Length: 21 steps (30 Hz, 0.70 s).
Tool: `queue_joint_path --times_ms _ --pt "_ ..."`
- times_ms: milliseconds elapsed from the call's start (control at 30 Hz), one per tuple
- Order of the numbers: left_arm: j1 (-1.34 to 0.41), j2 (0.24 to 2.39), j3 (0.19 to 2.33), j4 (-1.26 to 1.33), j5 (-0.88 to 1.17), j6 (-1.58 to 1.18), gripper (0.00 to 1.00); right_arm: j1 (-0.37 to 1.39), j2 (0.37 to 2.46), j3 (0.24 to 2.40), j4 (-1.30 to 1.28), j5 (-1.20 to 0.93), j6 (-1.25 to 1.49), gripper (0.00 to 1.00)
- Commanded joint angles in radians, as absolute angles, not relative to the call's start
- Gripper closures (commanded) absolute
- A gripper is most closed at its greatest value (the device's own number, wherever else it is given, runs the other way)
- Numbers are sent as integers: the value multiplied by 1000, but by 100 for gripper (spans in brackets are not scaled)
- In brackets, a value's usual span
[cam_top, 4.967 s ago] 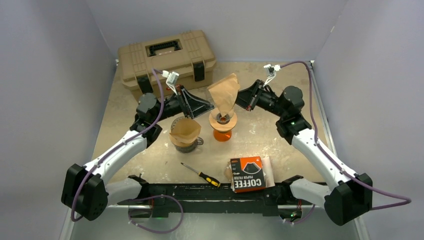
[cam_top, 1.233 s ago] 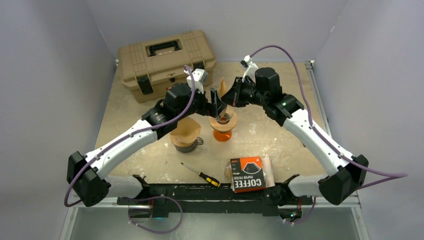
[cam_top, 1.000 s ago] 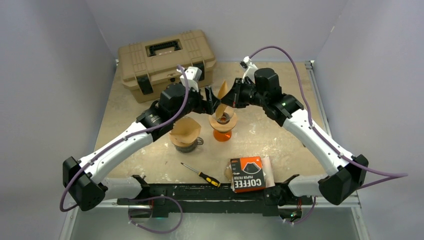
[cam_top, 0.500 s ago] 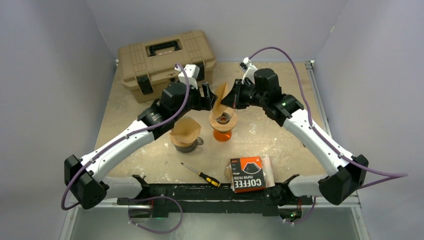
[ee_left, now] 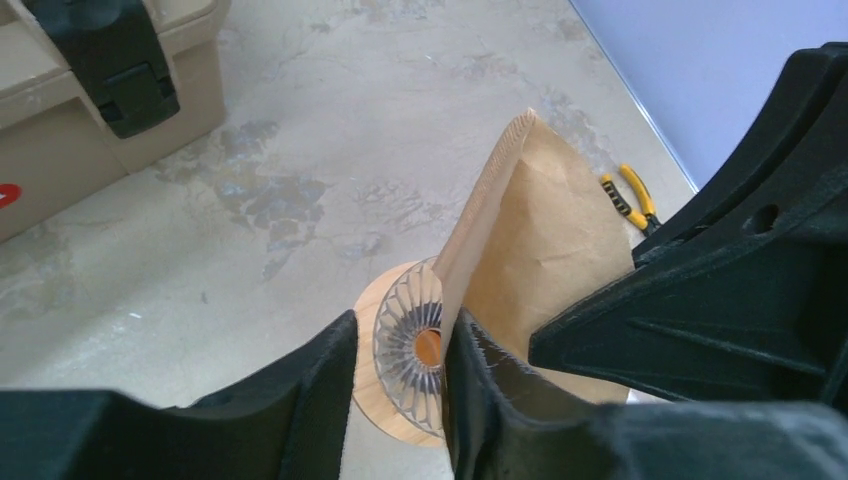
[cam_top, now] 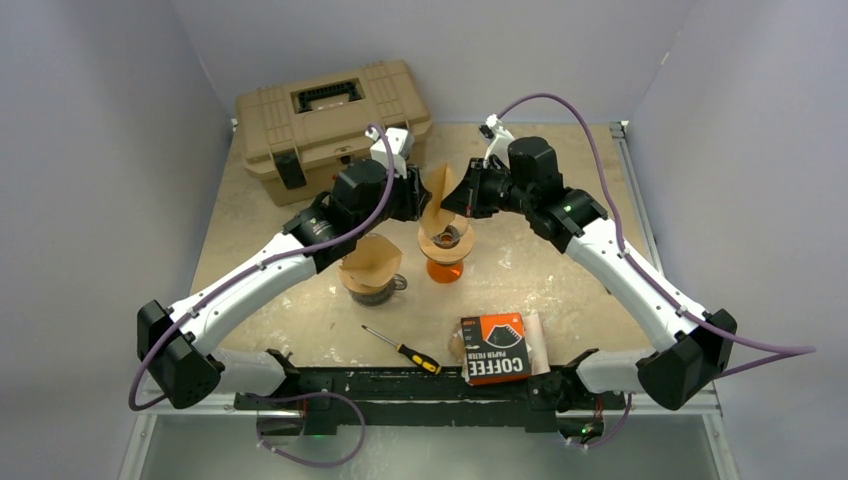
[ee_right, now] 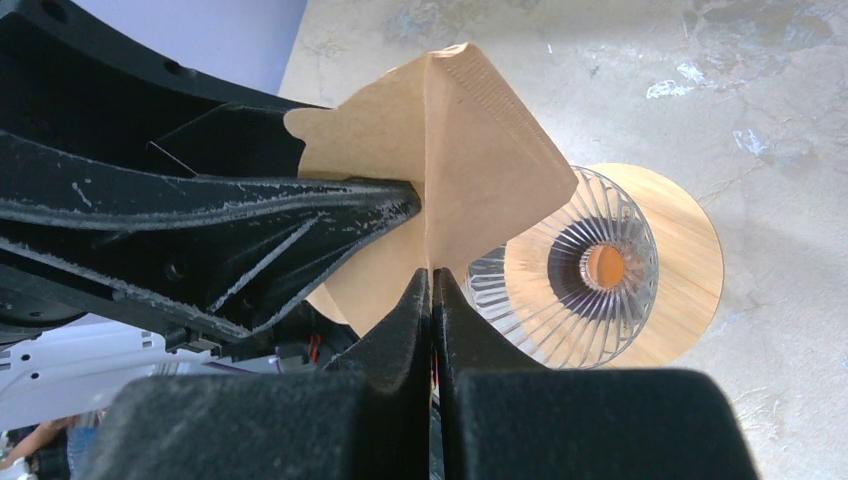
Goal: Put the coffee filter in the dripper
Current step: Place the coffee filter in the coffee dripper.
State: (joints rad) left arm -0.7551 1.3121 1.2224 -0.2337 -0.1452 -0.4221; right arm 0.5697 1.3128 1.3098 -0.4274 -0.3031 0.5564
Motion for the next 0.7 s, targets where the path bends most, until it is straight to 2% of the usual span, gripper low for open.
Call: queue_joint_path --times_ms 0,167,300,400,667 --pt "-761 1309 1276 -274 -218 -371 69 574 1301 1328 -401 -307 537 100" --pt "-762 1310 1275 -279 -213 -372 99 574 1303 1325 -401 -307 531 100" --pt "-761 1313 1276 -278 -207 -373 100 574 1300 1325 -406 -292 526 100" --pt "-761 1314 1280 -276 -197 -377 100 575 1297 1330 -414 -266 518 96" --pt "-762 1316 1288 -244 -90 -431 100 575 1305 1358 -428 -187 477 62"
